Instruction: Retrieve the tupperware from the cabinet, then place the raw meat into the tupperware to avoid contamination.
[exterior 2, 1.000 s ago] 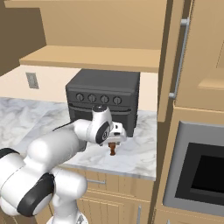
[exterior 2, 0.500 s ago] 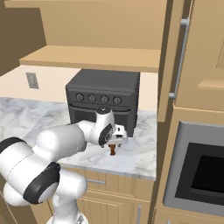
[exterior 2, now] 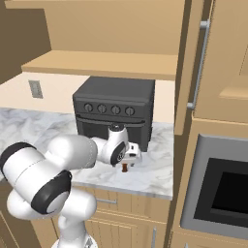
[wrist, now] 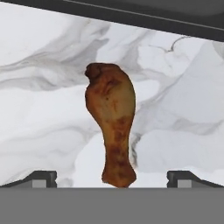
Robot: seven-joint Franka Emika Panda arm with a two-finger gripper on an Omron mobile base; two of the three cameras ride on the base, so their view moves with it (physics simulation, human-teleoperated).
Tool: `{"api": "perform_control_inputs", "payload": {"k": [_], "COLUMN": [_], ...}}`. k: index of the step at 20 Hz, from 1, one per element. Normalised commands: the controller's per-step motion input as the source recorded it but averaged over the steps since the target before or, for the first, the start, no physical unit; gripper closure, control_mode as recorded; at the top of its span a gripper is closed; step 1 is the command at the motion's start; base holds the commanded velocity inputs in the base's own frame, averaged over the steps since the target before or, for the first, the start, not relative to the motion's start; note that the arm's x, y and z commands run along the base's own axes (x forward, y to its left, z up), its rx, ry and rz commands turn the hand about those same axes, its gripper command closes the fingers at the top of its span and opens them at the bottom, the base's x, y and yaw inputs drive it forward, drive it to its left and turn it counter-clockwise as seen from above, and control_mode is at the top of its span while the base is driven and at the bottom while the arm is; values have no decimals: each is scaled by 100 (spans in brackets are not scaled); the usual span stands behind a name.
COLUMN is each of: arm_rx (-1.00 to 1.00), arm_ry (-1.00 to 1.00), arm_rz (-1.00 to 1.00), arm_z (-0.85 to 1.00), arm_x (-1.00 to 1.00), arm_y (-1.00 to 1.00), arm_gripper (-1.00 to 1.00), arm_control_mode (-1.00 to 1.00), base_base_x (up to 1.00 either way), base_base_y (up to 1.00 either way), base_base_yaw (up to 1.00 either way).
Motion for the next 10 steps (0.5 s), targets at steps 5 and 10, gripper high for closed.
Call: {"api": "perform_control_inputs", "payload": {"k": [5,10], "arm_rx": [3,3], "arm_ry": [0,0], "arm_rz": [0,0], "arm_z": [-24,-24], "arm_x": [0,1], "arm_y": [0,0], "arm_gripper": [-100,-100], "arm_control_mode": [-100,-100], "base_base_x": [0,0], "base_base_y": [0,0], "base_base_yaw": [0,0]}}
